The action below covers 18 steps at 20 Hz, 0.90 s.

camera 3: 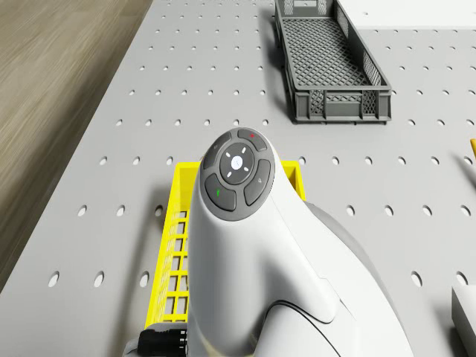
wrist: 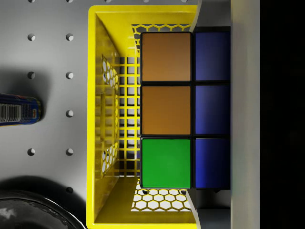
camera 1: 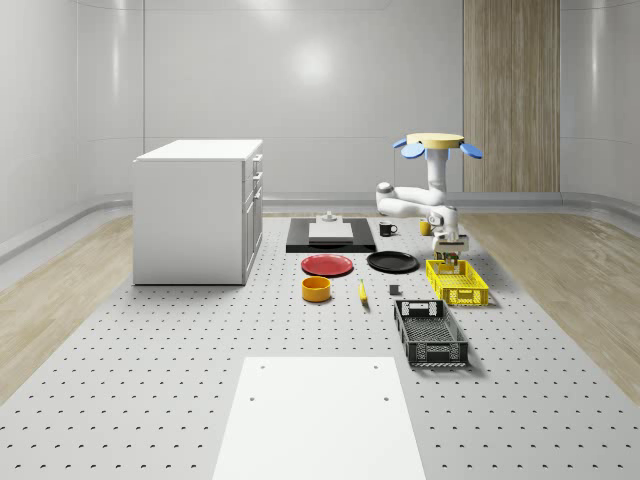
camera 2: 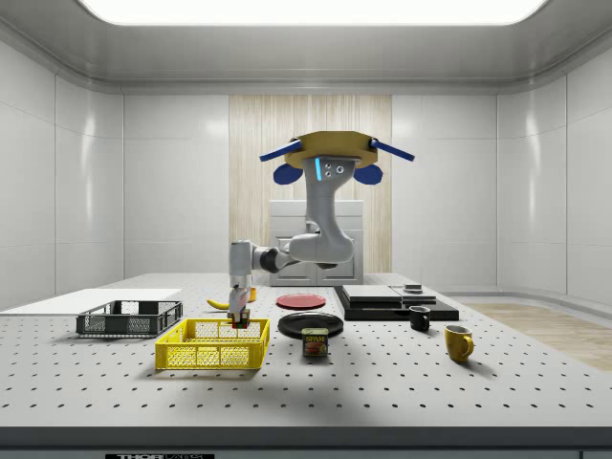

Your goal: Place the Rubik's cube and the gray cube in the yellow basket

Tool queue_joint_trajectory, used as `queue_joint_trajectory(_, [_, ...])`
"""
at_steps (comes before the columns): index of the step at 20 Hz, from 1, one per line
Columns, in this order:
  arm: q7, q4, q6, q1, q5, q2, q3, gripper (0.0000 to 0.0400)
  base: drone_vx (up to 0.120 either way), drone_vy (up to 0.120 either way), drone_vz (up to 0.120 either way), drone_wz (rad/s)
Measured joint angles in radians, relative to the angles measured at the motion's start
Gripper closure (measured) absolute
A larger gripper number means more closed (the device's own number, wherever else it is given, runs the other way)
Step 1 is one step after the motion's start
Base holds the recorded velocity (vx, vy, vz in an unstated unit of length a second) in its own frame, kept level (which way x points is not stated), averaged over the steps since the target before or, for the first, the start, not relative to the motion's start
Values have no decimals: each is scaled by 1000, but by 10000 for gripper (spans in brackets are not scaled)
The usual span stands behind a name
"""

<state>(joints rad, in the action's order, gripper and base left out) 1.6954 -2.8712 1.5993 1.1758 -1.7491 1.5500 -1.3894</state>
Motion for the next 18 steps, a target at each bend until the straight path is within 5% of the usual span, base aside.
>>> queue_joint_trajectory(18, [1,55,78,36,-203,3,216,75,0,0,0,0])
